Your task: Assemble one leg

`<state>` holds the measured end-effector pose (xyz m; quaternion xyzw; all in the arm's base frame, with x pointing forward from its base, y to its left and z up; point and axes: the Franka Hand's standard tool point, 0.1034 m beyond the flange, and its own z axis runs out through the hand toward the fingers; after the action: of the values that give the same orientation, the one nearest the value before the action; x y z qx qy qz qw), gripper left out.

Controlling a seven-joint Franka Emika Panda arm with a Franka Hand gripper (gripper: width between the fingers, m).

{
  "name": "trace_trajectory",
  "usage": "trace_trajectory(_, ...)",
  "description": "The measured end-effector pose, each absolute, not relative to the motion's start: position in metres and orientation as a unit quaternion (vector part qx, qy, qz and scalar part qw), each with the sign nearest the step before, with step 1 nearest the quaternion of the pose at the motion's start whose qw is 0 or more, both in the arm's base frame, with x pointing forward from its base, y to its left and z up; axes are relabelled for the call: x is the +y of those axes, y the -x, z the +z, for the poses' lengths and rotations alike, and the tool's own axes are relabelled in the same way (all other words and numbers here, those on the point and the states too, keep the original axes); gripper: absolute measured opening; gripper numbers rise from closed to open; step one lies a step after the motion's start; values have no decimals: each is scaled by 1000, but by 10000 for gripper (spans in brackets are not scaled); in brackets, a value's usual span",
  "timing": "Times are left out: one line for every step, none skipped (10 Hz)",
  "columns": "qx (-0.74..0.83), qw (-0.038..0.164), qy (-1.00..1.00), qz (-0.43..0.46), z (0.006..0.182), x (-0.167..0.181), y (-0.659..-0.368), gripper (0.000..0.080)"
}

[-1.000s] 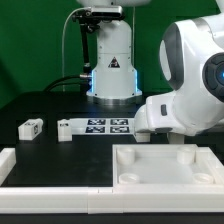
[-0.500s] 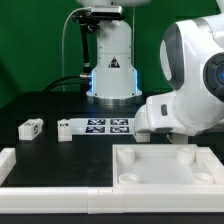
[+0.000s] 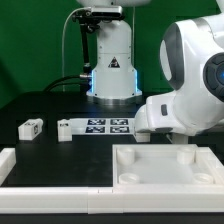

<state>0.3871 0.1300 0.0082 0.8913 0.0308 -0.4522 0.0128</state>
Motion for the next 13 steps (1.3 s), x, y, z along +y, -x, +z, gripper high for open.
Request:
trace_trajectory(34,14,-886,-463,23,127,-388,288)
trace_trajectory(34,16,-886,-463,41,126,-391,288)
trace_trajectory(34,17,-889,-456,54,126,-397,288)
trace_trajectory(31,18,-889,-456,66,123,-400,290)
trace_trajectory(31,17,-898,-438,79,122,-408,290)
trace_trajectory(31,17,-901,-433,84,121,-406,290)
trace_trajectory(31,16,-904,-425,81,122,-408,290)
trace_trajectory(30,7,-937,-347,73,127,-425,290)
trace_trajectory(30,6,-951,-309,79,126,-420,290)
trace_trajectory(29,0,-968,-250,77,127,-425,290)
trace_trajectory(30,-5,-979,-200,77,128,-427,290)
trace_trajectory(30,-7,-985,-173,78,127,-425,290)
trace_trajectory(26,-12,-992,-125,85,125,-437,290)
